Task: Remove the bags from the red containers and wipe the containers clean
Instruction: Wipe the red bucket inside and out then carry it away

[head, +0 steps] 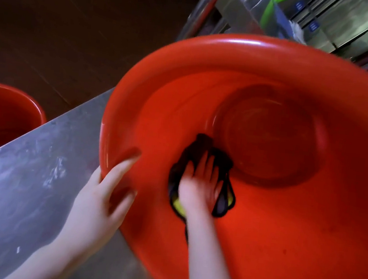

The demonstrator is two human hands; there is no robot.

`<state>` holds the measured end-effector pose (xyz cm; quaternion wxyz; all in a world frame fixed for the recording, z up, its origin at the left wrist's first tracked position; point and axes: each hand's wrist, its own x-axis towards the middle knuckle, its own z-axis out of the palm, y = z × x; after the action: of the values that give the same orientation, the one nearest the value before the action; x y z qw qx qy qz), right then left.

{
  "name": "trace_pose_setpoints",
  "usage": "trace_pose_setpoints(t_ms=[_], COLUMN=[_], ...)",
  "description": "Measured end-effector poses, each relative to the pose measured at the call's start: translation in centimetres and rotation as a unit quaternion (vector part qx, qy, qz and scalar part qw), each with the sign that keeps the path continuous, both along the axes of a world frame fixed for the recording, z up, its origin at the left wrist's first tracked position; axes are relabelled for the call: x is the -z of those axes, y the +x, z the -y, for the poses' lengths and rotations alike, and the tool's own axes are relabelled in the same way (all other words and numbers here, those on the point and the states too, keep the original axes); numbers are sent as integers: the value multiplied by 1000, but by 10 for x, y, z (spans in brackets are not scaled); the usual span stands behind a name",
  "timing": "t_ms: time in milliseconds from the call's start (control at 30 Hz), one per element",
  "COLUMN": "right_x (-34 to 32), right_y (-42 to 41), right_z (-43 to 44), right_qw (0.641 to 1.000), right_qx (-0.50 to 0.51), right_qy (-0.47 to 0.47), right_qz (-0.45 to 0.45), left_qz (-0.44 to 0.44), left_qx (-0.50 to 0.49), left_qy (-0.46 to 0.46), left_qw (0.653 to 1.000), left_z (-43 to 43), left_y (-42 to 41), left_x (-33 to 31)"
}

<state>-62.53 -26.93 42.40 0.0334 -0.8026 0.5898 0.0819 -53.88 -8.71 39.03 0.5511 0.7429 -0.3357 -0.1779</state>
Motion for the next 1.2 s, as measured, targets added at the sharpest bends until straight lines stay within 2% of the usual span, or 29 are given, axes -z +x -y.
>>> trace_pose_setpoints(t_ms=[100,200,267,367,500,567,633,733,800,867,1000,1067,1200], right_x=[5,2,1,4,-3,0,4,7,5,4,2,-4,-12], right_y=[-20,-24,-20,-2,32,35,32,28,28,20,-18,-28,-16], right_z=[-71,-107,-94,-38,26,38,42,44,46,46,44,50,56], right_qw=[996,990,991,997,997,996,997,997,996,998,997,992,994], right_qx=[-72,-99,-94,-68,-9,-16,-29,-46,-52,-46,-9,-8,19], right_qy=[-28,-32,-23,-24,51,54,47,42,46,41,-30,-57,-15], right_qz=[39,100,96,36,66,68,60,56,50,26,-77,-111,-106], left_qz=[12,13,10,-12,-50,9,125,277,322,305,156,93,45], left_qx=[22,35,38,24,26,4,-39,-21,-26,-53,-33,-39,-41], left_qy=[5,3,5,-2,-6,25,34,-14,-16,26,81,69,36], left_qw=[1000,999,999,1000,998,1000,991,960,946,950,984,992,997], left_z=[-1,-2,-1,-3,-19,-27,-29,-13,1,9,7,5,5], left_y=[0,2,3,3,-9,-5,17,54,65,64,44,23,-6], left_x=[0,-4,-6,-11,-22,-33,-50,-80,-92,-93,-56,-40,-27])
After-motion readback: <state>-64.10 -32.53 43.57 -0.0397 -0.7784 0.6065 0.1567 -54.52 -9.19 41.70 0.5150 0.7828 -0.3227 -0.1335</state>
